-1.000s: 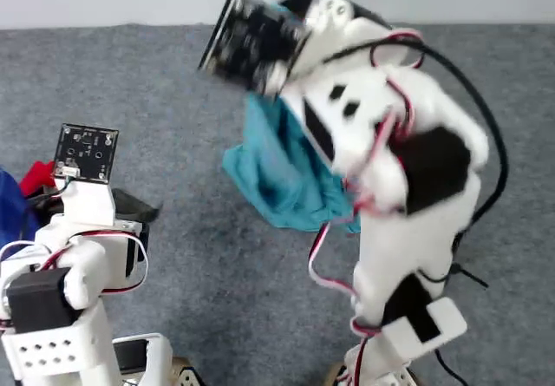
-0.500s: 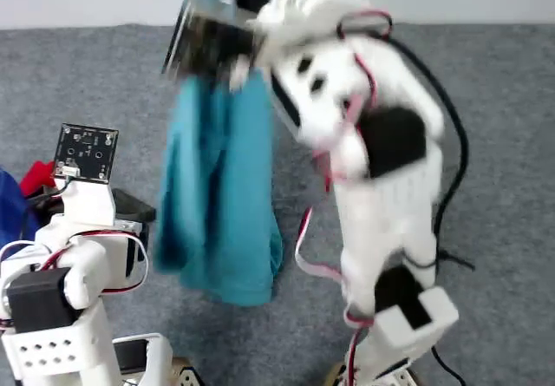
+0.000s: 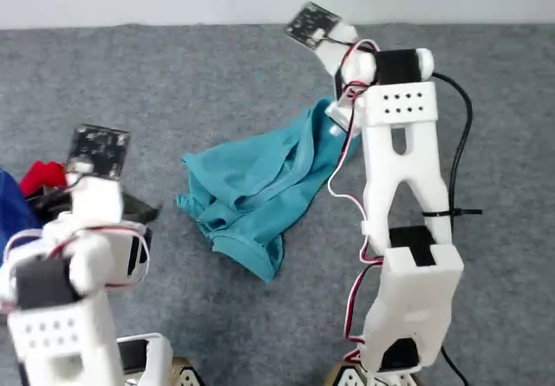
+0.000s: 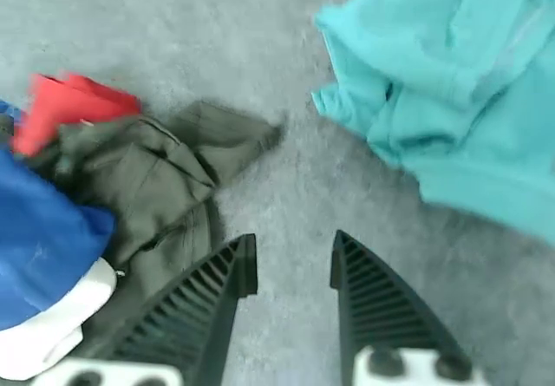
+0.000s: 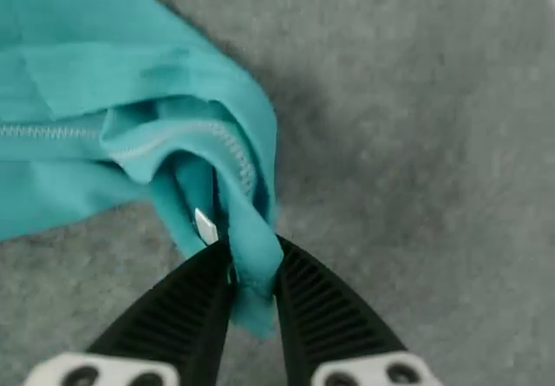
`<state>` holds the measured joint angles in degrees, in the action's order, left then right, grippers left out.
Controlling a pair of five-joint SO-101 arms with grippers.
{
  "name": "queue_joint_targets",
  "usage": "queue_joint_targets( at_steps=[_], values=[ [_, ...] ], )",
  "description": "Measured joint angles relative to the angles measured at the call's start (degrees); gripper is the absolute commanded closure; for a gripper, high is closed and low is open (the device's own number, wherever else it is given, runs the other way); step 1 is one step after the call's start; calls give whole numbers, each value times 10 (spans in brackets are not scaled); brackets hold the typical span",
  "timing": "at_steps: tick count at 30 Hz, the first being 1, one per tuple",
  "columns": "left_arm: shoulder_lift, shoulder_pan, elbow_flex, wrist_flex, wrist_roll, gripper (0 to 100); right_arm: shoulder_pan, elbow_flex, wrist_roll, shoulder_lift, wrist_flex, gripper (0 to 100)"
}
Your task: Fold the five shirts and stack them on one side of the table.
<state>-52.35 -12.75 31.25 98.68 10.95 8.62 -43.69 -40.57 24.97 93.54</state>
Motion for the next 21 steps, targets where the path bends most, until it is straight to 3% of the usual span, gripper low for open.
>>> queue_joint_targets(
  at_steps=[7, 11, 21],
  values=[
    [140, 0, -18, 0, 62, 846, -26, 0, 30, 5, 55, 989],
    [237, 9, -68, 0, 79, 766, -29, 0, 48, 5, 68, 989],
    [460, 152, -181, -23, 62, 750, -30, 0, 71, 5, 69, 989]
  ],
)
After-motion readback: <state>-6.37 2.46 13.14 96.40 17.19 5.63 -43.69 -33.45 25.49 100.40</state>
